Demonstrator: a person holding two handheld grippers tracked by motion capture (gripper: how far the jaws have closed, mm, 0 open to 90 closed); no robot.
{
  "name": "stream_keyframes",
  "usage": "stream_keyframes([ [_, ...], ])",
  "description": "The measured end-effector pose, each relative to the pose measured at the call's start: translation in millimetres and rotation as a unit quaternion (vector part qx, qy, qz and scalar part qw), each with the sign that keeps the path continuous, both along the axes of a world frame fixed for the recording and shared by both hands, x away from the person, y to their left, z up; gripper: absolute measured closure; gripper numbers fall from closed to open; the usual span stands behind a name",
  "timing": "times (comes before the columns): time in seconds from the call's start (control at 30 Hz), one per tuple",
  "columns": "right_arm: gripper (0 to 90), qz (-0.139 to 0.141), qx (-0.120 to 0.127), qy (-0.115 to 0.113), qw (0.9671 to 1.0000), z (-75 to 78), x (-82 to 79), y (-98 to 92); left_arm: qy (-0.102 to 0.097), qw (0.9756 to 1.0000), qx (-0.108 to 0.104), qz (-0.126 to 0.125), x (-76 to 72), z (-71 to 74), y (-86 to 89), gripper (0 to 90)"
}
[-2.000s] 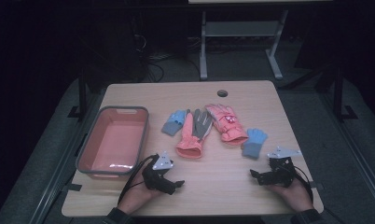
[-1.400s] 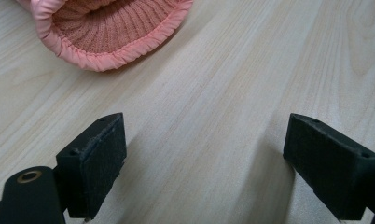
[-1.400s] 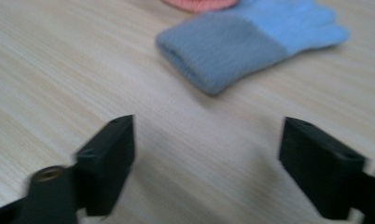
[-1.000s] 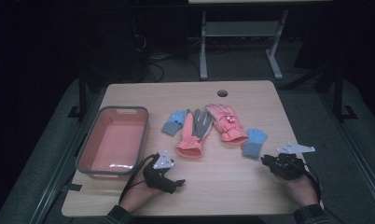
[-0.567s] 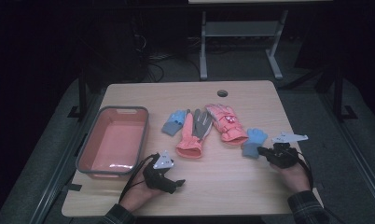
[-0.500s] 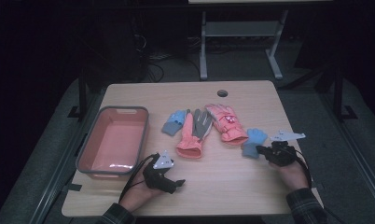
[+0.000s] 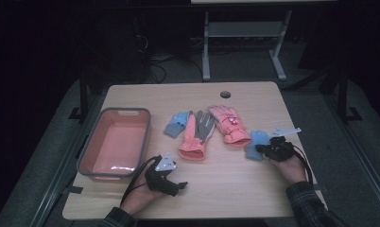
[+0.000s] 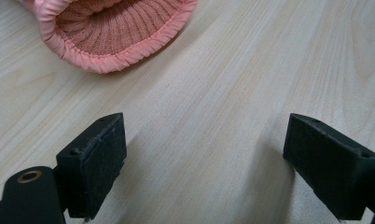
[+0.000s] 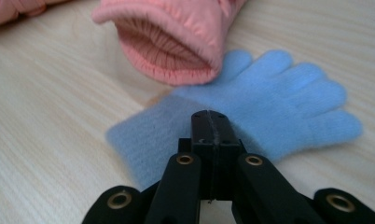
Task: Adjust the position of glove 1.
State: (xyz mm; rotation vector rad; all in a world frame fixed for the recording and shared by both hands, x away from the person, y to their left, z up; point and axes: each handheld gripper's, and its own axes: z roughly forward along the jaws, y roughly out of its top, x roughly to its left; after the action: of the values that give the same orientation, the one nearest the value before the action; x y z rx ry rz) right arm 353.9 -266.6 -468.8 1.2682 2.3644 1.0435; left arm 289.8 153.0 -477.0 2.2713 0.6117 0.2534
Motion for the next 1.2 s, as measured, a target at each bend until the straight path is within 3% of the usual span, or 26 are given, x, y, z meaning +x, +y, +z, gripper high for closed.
stream_keyframes([
  [0.23, 90.0, 0.013, -0.018, 0.008, 0.9997, 2.5, -9.7, 1.6, -0.002, 1.0, 0.001, -0.001, 0.2, -0.1, 0.2, 12.4],
  [0.6, 90.0, 0.035, -0.007, 0.027, 0.999, 4.3, -31.8, 5.5, -0.002, 1.0, 0.001, -0.002, 0.2, -0.1, 0.2, 12.4],
  [0.83, 90.0, 0.051, -0.006, 0.038, 0.998, 6.1, -40.7, 15.0, -0.002, 1.0, 0.0, 0.001, 0.2, -0.3, -0.1, 12.4],
  [1.2, 90.0, 0.099, -0.005, 0.043, 0.9941, 7.7, -48.2, 37.4, -0.001, 1.0, -0.004, 0.006, 0.0, -0.8, -1.1, 12.4],
])
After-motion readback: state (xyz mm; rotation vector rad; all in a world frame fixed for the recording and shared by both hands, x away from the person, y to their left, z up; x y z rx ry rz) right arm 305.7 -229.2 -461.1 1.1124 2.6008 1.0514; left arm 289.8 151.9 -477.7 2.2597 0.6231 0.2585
